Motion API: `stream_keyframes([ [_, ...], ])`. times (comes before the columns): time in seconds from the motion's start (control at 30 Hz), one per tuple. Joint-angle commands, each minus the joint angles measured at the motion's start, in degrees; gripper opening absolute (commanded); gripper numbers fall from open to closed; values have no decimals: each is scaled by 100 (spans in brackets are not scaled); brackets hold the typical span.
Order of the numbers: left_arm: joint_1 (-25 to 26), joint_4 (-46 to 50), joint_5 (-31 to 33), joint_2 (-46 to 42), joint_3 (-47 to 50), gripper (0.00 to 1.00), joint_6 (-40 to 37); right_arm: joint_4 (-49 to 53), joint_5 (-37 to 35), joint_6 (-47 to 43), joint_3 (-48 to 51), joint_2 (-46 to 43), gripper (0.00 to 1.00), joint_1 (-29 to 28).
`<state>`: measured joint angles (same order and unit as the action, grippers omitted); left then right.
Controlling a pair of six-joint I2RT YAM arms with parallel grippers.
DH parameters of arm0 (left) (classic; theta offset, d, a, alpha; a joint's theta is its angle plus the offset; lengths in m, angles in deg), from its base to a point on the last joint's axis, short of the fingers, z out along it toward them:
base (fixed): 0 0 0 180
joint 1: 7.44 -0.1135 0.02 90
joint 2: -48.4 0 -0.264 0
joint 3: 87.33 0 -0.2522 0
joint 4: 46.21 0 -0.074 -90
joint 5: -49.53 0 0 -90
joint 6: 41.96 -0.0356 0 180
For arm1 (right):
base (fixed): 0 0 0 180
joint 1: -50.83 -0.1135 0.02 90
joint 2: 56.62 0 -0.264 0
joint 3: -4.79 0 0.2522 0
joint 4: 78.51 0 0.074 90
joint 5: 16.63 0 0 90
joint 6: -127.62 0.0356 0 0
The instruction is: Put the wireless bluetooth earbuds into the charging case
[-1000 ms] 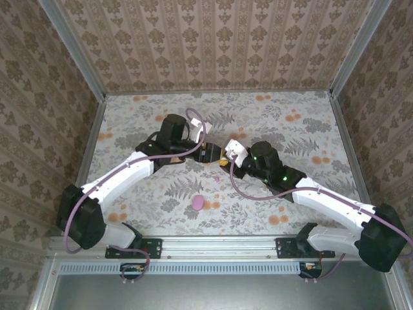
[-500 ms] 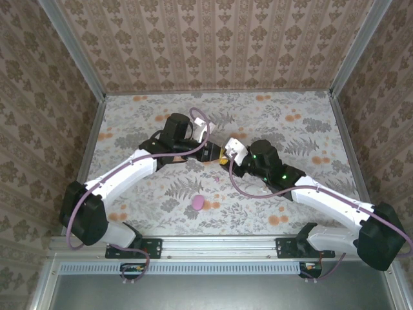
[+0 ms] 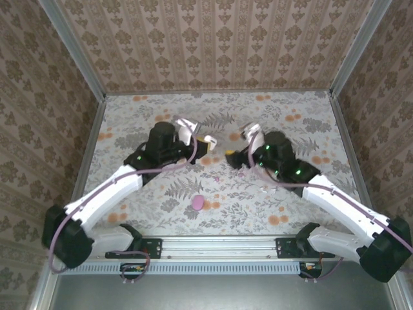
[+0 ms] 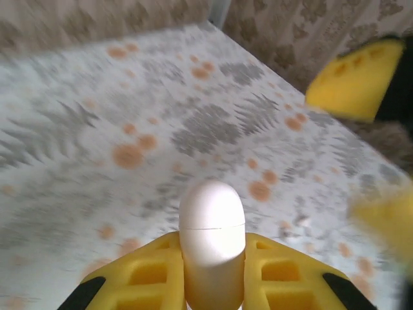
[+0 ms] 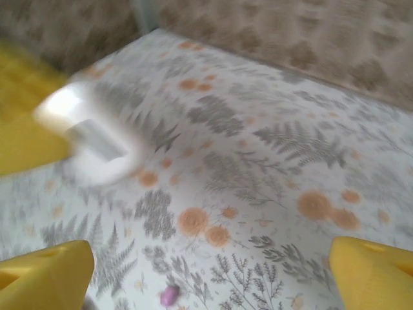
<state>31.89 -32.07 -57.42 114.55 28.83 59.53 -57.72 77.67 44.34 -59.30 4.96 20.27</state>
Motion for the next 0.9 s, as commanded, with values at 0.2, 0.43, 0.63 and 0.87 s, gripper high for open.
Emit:
stream_keyframes([
  [0.2,711,-2571,1774,-10,1005,0,-4204,1051,2123,4960,-1358,900,83,963],
  [0.43,1180,-3436,2466,775,948,0,-6196,1936,2161,5313,-2093,1426,83,710],
  [0.63,1433,-3910,2766,989,970,0,-6936,1752,2129,5704,-2025,1553,70,597],
  [0.87,1823,-5102,3008,1429,1153,0,-7815,1558,2347,5818,-2068,1778,64,545],
])
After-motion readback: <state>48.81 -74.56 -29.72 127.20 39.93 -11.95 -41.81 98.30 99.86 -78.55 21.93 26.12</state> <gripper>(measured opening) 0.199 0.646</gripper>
